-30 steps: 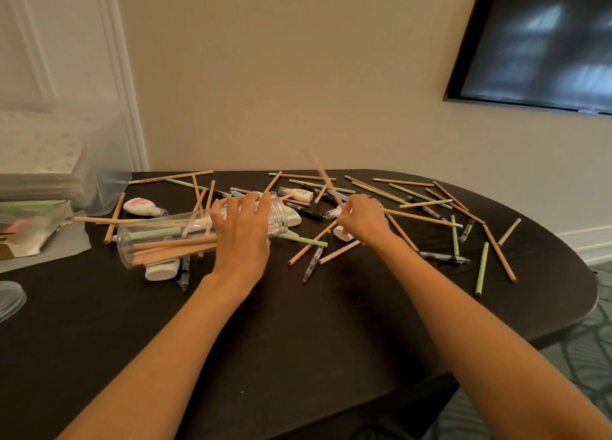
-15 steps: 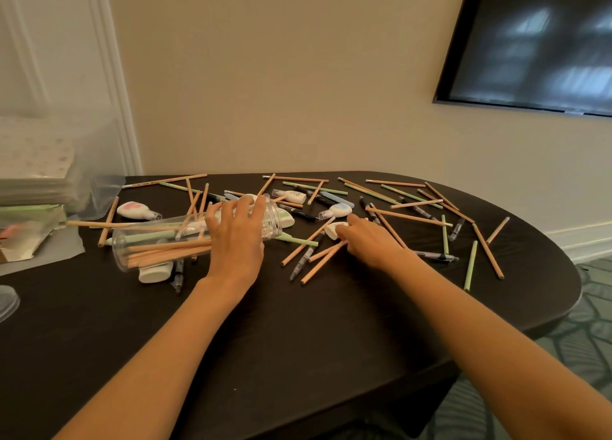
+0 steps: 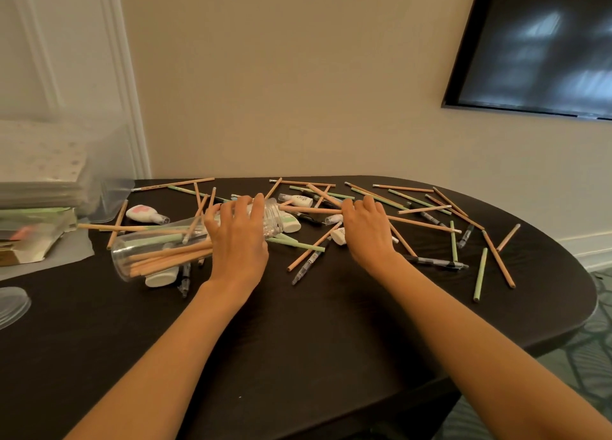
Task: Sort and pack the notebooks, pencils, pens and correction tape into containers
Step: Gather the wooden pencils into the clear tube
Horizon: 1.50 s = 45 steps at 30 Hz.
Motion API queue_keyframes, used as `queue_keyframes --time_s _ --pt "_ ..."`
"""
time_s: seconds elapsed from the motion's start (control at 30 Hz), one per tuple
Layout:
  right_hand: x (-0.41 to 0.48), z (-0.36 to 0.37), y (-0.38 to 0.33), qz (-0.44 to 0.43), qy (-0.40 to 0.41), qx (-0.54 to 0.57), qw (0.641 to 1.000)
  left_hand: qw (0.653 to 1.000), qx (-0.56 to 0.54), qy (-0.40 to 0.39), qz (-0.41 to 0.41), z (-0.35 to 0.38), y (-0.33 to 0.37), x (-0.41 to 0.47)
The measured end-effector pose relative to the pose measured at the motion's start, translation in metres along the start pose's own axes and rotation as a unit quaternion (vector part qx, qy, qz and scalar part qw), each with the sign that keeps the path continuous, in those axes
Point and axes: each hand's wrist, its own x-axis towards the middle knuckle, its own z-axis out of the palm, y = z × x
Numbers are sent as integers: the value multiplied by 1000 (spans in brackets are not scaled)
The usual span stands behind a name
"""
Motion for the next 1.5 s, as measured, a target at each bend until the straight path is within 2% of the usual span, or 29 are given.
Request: queue_keyframes --time_s 0.1,0.2,0.23,0.3,0.4,0.47,0.5,0.63,0.7,0.73,0.8,0.9,0.93,1.0,1.1,1.17,1.27,1.37,1.47,1.5 --pt "0 -4 -7 -12 6 -2 1000 1000 -7 26 -12 -1 -1 2" --pt "-1 -6 -15 -46 10 -6 999 1000 0 19 -14 -1 -1 1" --pt "-2 -7 -20 -69 33 -15 997 1000 0 16 -13 -1 -1 1" --pt "-1 -4 -31 -110 135 -13 985 1000 0 14 -11 -1 0 1" --pt "10 -1 -47 -172 275 1 946 1000 0 13 -7 -3 0 0" --pt "19 -6 -55 -170 313 10 935 1000 -7 24 -12 -4 -1 0" --pt "23 -6 -58 -141 312 14 939 999 -11 29 -16 -5 -3 0" --pt "32 -6 -60 42 253 98 962 999 -14 28 -32 -7 -9 1" --pt "31 -13 -65 97 172 182 963 999 -21 33 -36 -7 -8 3" --pt "29 -18 -70 108 104 258 954 999 -22 34 -34 -7 -7 3" --pt "26 -26 -77 80 -25 423 902 999 -24 35 -28 -6 -6 3" --pt "20 -29 -84 2 -148 539 829 999 -19 38 -29 -5 -9 1" --pt "19 -31 -85 2 -173 572 802 999 -17 39 -34 -5 -11 1" --pt "17 -31 -83 40 -176 645 742 999 -11 34 -38 -6 -12 2" --pt "10 -33 -75 107 -109 710 687 999 0 27 -39 -6 -11 2" --pt "3 -36 -72 117 -95 725 672 999 3 24 -39 -5 -10 2" --pt "1 -33 -73 114 -156 727 659 999 11 18 -33 -3 -10 2" --pt "2 -30 -69 107 -198 744 629 999 16 16 -26 -2 -10 0" --pt "7 -30 -60 161 -162 761 607 1000 17 17 -18 -1 -8 1" --pt "10 -27 -56 185 -138 748 623 1000 20 12 -18 0 -8 1"
